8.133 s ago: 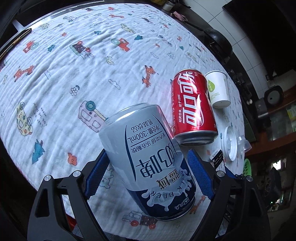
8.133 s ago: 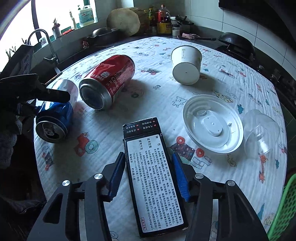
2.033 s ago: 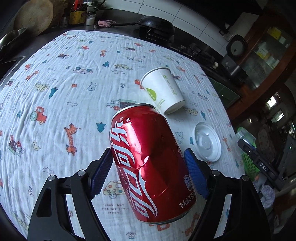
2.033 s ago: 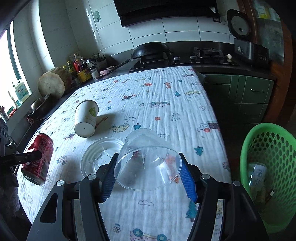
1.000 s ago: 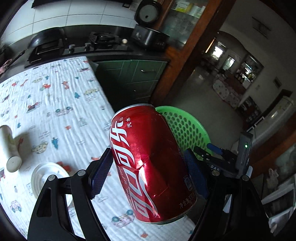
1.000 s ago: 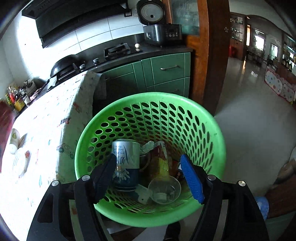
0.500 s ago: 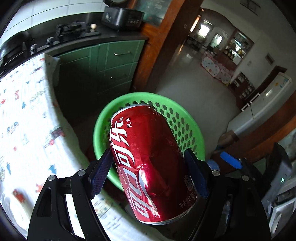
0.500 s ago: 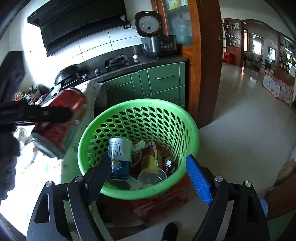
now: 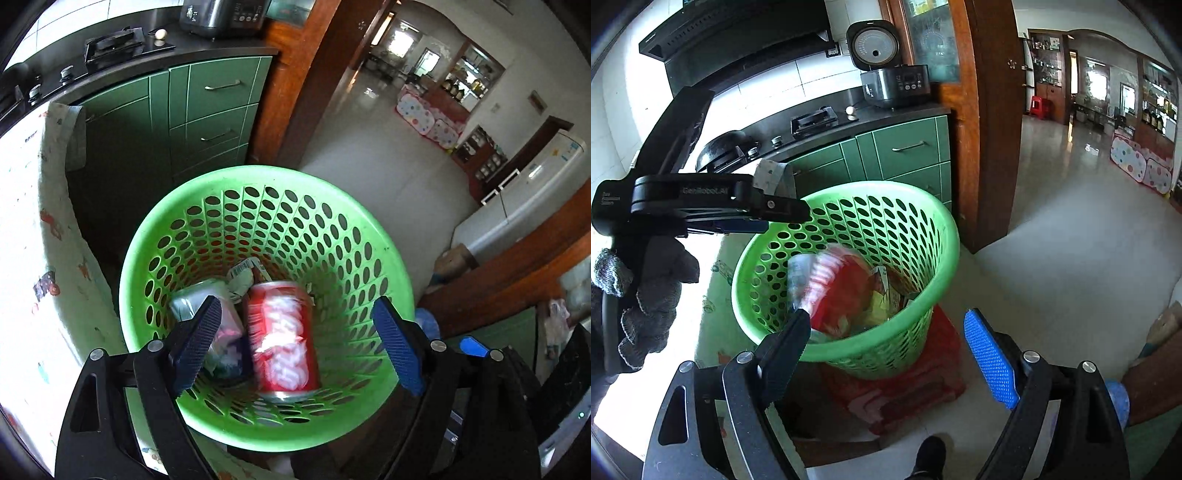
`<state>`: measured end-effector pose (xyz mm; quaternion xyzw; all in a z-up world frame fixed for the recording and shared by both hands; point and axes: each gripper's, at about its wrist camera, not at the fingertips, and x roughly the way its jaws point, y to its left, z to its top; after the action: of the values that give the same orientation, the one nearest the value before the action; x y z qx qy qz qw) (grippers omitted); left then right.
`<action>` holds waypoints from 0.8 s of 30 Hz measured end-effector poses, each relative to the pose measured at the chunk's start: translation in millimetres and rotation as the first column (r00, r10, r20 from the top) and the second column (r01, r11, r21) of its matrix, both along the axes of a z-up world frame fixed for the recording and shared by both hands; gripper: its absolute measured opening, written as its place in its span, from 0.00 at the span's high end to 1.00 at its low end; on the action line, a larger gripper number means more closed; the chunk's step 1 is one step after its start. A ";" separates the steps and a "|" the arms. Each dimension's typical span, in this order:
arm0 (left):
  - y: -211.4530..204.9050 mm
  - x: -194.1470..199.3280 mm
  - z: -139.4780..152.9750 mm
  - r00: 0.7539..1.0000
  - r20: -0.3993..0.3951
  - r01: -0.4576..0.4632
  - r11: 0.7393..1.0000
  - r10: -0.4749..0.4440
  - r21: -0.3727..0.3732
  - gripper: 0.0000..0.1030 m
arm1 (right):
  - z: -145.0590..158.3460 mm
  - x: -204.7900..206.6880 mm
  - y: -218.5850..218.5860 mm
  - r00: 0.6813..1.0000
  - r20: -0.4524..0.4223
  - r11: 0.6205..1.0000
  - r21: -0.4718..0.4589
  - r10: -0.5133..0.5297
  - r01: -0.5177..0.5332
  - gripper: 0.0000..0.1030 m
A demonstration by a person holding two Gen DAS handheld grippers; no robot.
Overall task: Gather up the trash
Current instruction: 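Move both open tools back over the table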
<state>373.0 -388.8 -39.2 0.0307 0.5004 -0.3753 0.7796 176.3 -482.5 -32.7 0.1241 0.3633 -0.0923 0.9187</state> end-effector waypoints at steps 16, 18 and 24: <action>137.7 -59.4 48.9 0.979 0.145 -0.147 0.989 0.146 -0.008 0.19 | 29.5 -3.5 67.7 0.991 0.066 0.993 0.007 0.117 -0.118 0.20; 163.6 -65.8 51.1 0.973 0.146 -0.180 0.983 0.181 -0.017 0.19 | 31.6 -1.9 82.3 0.986 0.071 0.989 0.007 0.148 -0.149 0.20; 241.8 -80.9 57.6 0.937 0.169 -0.306 0.952 0.305 -0.023 0.19 | 31.3 13.0 135.0 0.964 0.060 0.965 0.017 0.260 -0.261 0.16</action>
<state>292.2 -147.0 18.5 -0.0140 0.4315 -0.2448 0.8682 189.3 -347.5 -1.4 0.0893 0.3511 0.0375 0.9313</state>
